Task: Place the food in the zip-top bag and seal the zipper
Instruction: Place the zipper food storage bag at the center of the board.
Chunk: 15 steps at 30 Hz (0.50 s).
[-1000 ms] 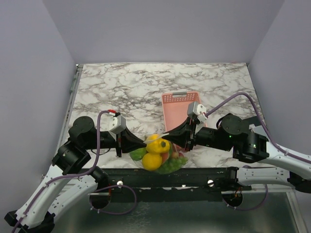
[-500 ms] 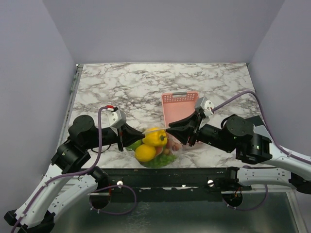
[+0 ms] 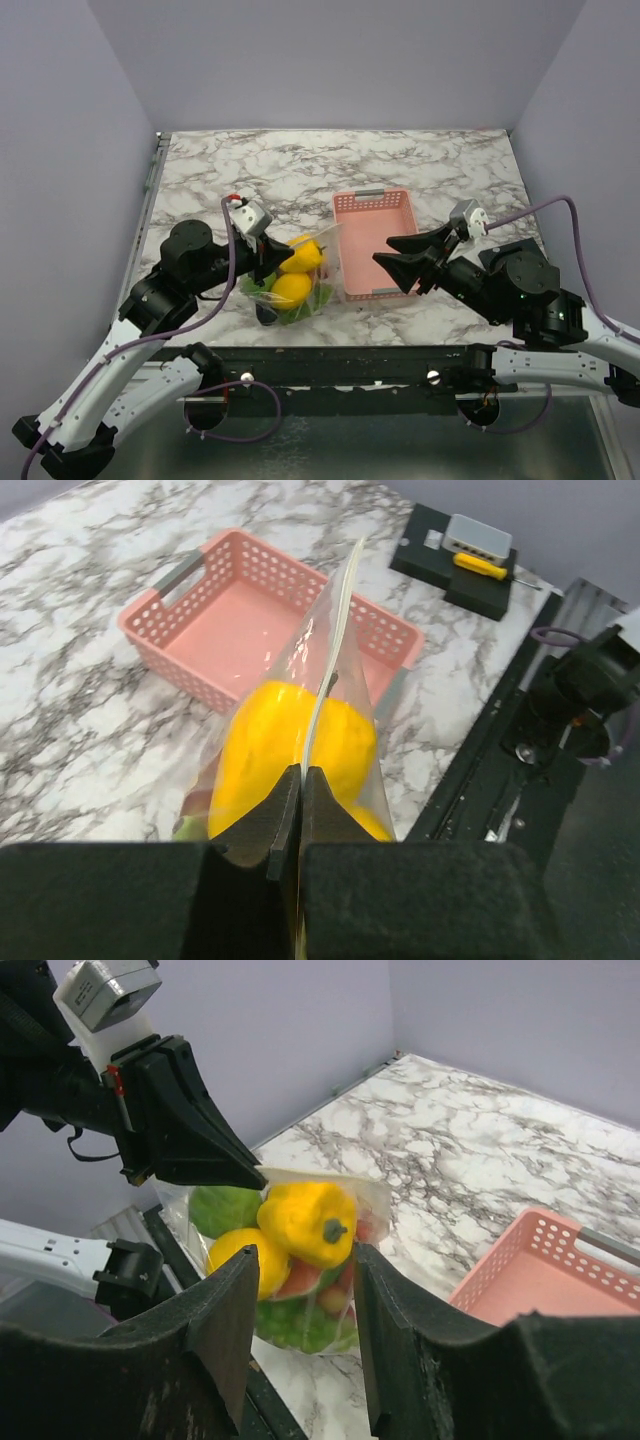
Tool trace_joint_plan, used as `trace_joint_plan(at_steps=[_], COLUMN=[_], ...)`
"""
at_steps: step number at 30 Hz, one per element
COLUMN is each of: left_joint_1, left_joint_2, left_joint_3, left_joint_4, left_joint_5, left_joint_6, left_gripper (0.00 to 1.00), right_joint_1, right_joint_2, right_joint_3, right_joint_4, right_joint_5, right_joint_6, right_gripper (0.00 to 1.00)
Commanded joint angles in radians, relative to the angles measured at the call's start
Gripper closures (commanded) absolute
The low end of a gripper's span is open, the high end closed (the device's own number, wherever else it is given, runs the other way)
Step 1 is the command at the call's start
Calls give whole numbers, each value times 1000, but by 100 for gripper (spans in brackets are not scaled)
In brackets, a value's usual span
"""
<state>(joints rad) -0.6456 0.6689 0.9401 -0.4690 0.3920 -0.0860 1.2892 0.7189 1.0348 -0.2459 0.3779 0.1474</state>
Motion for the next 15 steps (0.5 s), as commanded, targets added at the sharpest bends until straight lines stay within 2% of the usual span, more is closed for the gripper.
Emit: trace_joint_plan(at_steps=[1,10,15], left_joint_1=[-3,-3,-3], left_joint_2=[41,117,138], left_joint_3=[81,105,79], left_joint_4=[26,43,110], left_joint_5=[-213,-557,-672], left_joint_6=[40,124,167], left_gripper=[100,100,100], right_joint_1=[2,2,1], right_joint_2=[-28,-77,-114], right_joint_3=[-32,-74,-105], right_joint_4=[-49,-64,-38], right_joint_5=[79,112,131], right_joint_6=[26,41,47], right_gripper=[51,50,48])
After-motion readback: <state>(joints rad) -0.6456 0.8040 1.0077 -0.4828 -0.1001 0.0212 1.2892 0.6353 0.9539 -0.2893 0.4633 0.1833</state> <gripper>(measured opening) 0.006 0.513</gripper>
